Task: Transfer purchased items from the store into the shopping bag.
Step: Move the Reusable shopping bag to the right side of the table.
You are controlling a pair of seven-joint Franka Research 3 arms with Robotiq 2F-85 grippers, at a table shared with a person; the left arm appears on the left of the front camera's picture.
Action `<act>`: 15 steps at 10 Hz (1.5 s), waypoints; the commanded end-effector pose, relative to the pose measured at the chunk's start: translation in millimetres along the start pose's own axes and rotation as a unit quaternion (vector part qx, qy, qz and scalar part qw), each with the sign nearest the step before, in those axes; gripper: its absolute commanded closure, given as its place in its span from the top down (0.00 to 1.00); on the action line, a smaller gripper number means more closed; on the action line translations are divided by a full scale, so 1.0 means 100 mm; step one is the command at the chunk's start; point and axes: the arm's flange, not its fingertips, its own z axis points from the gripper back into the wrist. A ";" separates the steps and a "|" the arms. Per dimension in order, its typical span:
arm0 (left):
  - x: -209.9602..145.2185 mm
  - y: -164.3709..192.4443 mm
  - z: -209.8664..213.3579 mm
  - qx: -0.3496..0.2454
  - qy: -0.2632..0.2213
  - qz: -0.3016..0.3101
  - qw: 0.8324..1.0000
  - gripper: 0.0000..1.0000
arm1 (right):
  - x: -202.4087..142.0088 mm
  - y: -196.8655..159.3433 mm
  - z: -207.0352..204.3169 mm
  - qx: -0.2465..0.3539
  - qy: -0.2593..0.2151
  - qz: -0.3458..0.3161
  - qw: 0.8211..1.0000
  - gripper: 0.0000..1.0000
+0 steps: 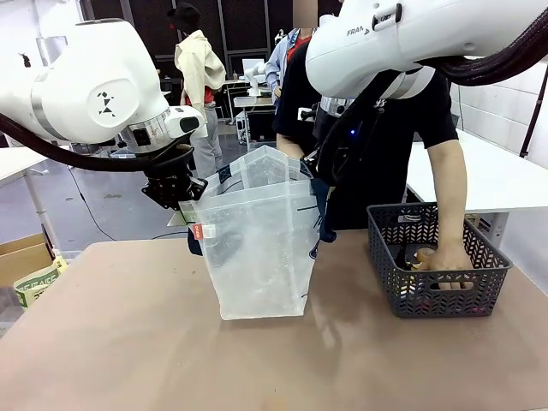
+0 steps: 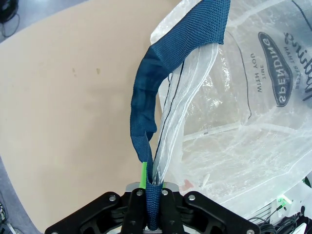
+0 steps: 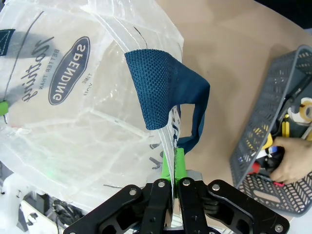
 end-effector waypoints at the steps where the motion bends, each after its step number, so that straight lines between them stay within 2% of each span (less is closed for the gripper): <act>1: 0.00 0.05 0.02 0.004 -0.002 0.002 1.000 0.00 | 0.00 -0.04 0.01 -0.002 0.001 -0.003 1.000 0.00; 15: 0.00 0.05 0.02 0.004 -0.002 0.002 1.000 0.00 | 0.00 -0.04 0.01 -0.002 0.001 -0.003 1.000 0.00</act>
